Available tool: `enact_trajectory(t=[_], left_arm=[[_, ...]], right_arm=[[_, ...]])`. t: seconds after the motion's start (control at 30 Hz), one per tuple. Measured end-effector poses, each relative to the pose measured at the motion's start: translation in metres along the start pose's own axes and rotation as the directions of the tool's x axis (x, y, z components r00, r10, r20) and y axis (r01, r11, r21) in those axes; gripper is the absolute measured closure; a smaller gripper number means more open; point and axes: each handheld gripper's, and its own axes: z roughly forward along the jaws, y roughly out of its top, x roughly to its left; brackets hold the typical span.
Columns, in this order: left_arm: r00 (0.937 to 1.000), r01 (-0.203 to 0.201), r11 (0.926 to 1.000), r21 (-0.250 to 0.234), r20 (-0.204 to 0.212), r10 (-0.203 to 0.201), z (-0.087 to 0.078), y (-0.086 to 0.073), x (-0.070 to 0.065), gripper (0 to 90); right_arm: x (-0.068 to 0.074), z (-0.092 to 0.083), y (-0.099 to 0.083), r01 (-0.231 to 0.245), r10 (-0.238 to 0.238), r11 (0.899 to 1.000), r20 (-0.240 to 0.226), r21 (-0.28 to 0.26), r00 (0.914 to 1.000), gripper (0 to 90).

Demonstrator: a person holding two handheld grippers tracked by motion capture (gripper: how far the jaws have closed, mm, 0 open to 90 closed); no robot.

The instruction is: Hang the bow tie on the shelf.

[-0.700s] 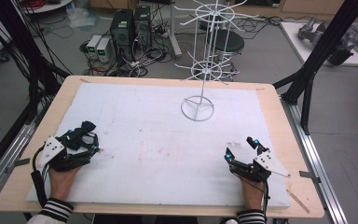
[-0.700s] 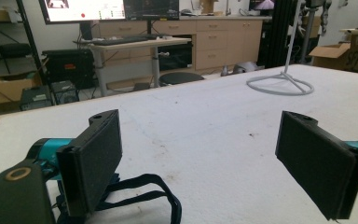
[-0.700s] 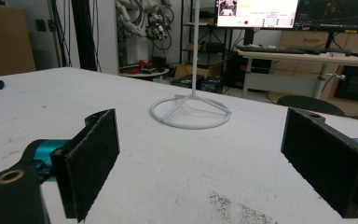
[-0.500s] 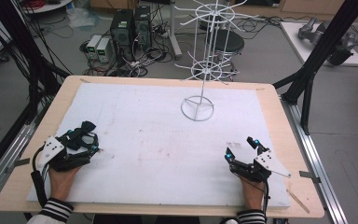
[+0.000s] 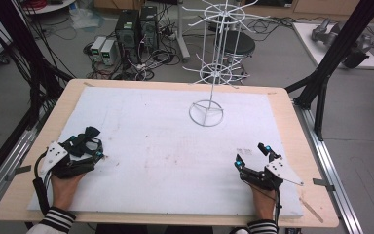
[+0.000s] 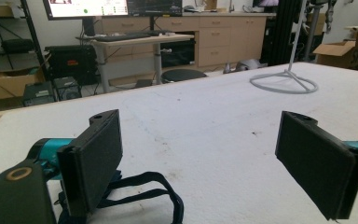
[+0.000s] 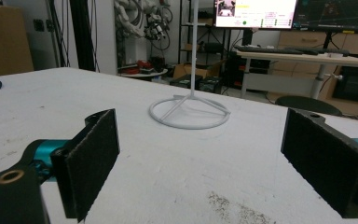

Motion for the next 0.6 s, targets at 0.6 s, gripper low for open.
enact_trajectory(t=[0.6], left_arm=[[0.9997, 0.014, 0.9988, 0.048, -0.019, -0.013, -0.001, 0.023, 0.013, 15.0]], right_arm=[[0.000, 0.000, 0.000, -0.002, 0.002, 1.000, 0.002, 0.004, 1.0000, 10.5]])
